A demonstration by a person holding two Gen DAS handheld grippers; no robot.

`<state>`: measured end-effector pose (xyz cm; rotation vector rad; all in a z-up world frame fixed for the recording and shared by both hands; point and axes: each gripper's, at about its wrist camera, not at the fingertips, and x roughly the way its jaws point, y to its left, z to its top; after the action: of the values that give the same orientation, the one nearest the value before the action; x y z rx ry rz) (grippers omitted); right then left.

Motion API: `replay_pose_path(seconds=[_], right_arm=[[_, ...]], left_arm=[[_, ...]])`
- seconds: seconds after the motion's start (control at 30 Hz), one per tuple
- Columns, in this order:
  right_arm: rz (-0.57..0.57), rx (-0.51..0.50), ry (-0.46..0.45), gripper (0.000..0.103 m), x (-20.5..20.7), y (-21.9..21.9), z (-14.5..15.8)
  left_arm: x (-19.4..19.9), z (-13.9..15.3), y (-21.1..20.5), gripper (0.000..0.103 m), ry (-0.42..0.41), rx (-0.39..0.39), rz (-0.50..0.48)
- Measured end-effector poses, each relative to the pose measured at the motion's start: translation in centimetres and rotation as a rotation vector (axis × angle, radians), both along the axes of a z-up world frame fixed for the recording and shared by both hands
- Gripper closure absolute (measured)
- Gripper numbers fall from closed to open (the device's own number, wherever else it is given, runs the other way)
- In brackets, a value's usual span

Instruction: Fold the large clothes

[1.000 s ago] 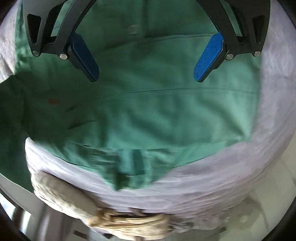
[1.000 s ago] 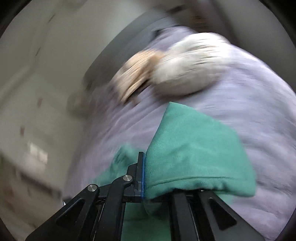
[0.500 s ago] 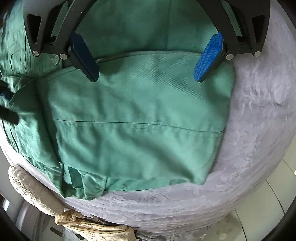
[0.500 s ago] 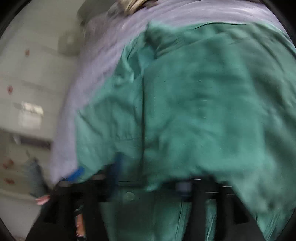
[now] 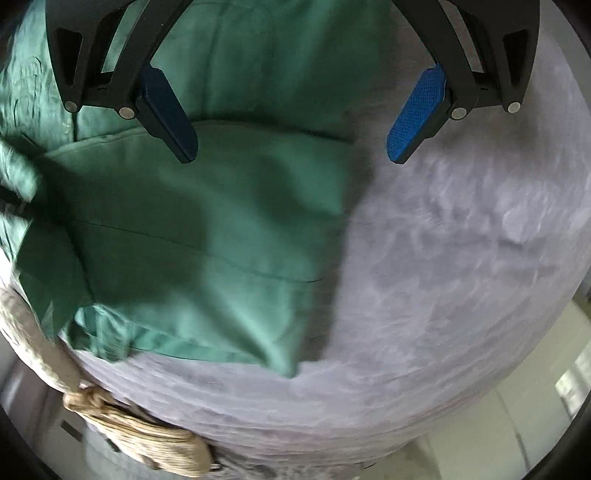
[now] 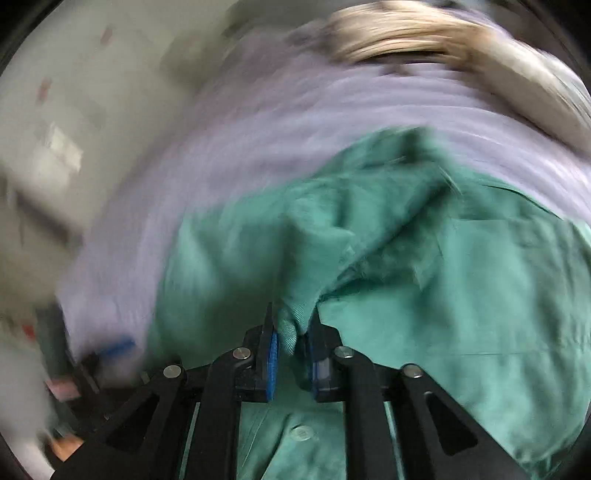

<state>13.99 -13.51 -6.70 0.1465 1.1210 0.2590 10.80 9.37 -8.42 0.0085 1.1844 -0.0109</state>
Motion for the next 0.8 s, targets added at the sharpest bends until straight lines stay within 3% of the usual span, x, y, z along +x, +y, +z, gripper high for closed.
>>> replay_pose_path(seconds=[0.03,0.1,0.2,0.4,0.53,0.6,0.67,0.7,0.8], right_arm=[[0.034,-0.042,0.026,0.067,-0.7,1.3,-0.8],[0.062,-0.023,0.059,0.054,-2.0,1.7,-1.7],[0.013,0.088,0.095,0.054,-4.5,-1.1,-1.7],[-0.387,0.316,0.195,0.046,-11.0,-14.5,-2.6],[-0.702,0.503,0.181,0.046,-15.5,-22.6,-4.3],[-0.805,0.588,0.144,0.046,-16.4,-25.0,-5.3],[-0.866,0.67,0.107,0.055,-16.6,-26.8,-6.0],[-0.885,0.691,0.086,0.095,-16.5,-27.4,-5.8],[-0.905,0.662,-0.004,0.1,-17.3,-28.3,-4.1]], left_arm=[[-0.1,0.0,0.3,0.0,0.003,-0.005,0.009],[-0.1,0.2,0.7,0.0,0.003,-0.018,0.007],[0.1,0.2,-0.4,0.0,0.007,-0.053,-0.036],[1.4,-0.4,-5.9,0.0,0.051,-0.187,-0.146],[2.3,-1.1,-10.0,0.0,0.063,-0.17,-0.203],[2.7,-1.5,-11.1,0.0,0.062,-0.146,-0.22],[2.8,-1.6,-12.0,0.0,0.058,-0.122,-0.233],[2.7,-1.6,-12.3,0.0,0.056,-0.109,-0.236],[2.5,-1.5,-13.0,0.0,0.054,-0.096,-0.243]])
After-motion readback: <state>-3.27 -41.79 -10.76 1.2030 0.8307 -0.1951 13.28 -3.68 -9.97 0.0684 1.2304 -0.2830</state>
